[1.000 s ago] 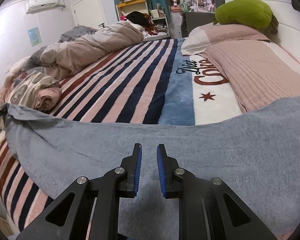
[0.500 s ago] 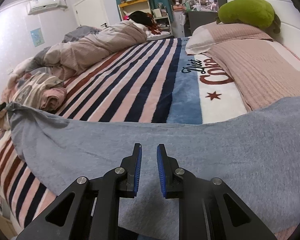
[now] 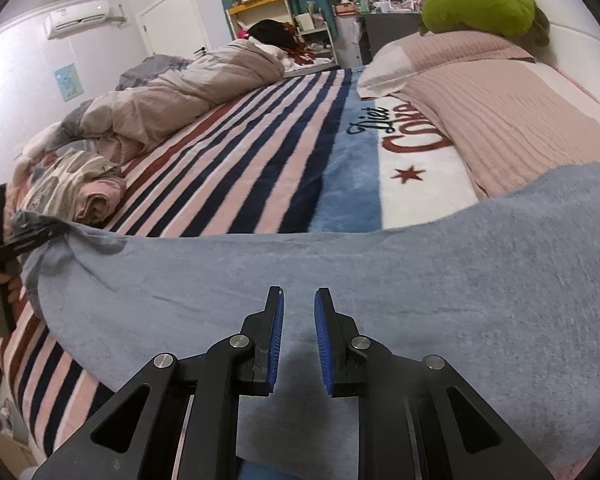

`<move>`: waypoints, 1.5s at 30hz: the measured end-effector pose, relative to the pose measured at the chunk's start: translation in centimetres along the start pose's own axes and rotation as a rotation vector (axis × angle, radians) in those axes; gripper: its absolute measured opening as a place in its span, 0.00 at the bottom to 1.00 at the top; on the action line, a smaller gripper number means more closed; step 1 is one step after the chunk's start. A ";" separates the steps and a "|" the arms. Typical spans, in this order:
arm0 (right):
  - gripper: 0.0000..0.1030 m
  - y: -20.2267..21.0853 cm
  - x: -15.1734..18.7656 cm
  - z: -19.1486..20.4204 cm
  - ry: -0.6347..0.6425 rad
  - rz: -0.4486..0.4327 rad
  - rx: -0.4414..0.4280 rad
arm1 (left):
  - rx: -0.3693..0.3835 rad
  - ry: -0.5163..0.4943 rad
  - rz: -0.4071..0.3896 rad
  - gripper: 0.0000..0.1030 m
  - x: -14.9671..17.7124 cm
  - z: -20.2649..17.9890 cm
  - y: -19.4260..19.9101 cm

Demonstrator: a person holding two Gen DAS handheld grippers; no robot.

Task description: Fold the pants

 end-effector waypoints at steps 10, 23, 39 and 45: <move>0.30 4.1 0.1 -3.9 -0.033 -0.083 0.130 | 0.031 0.059 -0.030 0.65 0.6 -0.6 2.3; 0.61 14.5 0.3 -11.3 -0.072 -0.207 0.420 | 0.098 0.078 -0.046 0.69 6.4 -6.0 8.2; 0.60 15.5 3.9 -12.3 -0.132 -0.279 0.354 | 0.049 0.226 0.039 0.70 11.0 -3.5 9.0; 0.21 13.3 1.7 -12.4 -0.107 -0.287 0.368 | 0.044 0.247 0.028 0.70 11.4 -2.8 9.5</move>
Point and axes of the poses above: each gripper's, at about its wrist camera, not at the fingertips, and y roughly against the way its jaws point, z to its left, x to its underside, the point moved 2 cm from there along -y, roughly the way its jaws point, and after that the axes turned 1 degree about -z, right-handed, at the moved point
